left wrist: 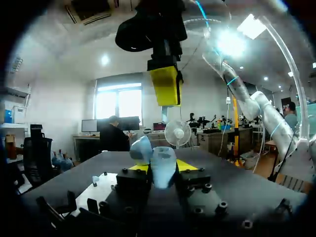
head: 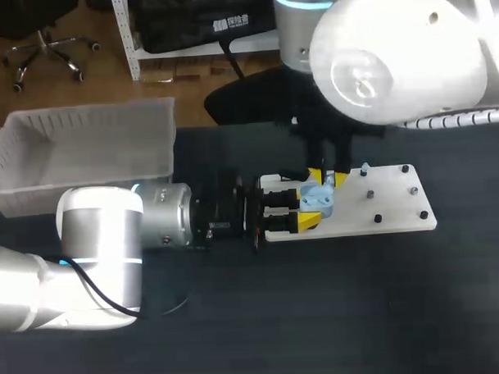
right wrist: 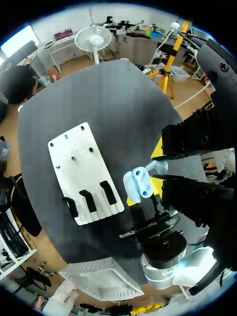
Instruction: Pick up each earbud case from the left stands, insert the matching earbuds, close the lid, and place the case in the box.
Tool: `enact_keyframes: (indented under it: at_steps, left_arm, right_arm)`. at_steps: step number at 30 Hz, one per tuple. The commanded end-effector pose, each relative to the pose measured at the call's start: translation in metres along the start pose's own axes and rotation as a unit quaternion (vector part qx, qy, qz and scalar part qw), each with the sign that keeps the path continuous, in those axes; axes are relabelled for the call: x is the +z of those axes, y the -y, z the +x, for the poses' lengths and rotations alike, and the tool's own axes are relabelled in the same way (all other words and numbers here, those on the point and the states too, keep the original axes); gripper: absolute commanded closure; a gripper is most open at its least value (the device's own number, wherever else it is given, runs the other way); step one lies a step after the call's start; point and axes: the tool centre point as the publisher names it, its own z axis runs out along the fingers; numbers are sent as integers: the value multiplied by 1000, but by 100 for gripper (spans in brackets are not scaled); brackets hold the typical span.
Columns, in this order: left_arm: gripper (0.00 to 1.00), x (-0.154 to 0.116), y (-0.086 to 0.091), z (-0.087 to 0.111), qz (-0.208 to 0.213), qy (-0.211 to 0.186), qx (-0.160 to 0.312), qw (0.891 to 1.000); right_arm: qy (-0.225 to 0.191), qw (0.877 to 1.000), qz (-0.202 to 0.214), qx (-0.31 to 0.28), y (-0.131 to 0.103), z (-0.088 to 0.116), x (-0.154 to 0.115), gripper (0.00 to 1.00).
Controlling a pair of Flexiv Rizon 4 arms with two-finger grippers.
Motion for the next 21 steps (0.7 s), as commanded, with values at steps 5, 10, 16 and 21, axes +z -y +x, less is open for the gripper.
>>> enact_keyframes:
  at_steps: [5,10,16,21]
  left_arm:
    - [100,0,2,1,-3,2,2,1000]
    - [100,0,2,1,-3,2,2,1000]
    - [100,0,2,1,-3,2,2,1000]
    - [100,0,2,1,-3,2,2,1000]
  right_arm:
    - [4,1000,-5,1,5,2,0,100]
    - [4,999,12,53,1,-1,3,100]
    - [0,990,14,141,-3,-4,3,100]
    - [-2,984,43,171,-6,-3,10,100]
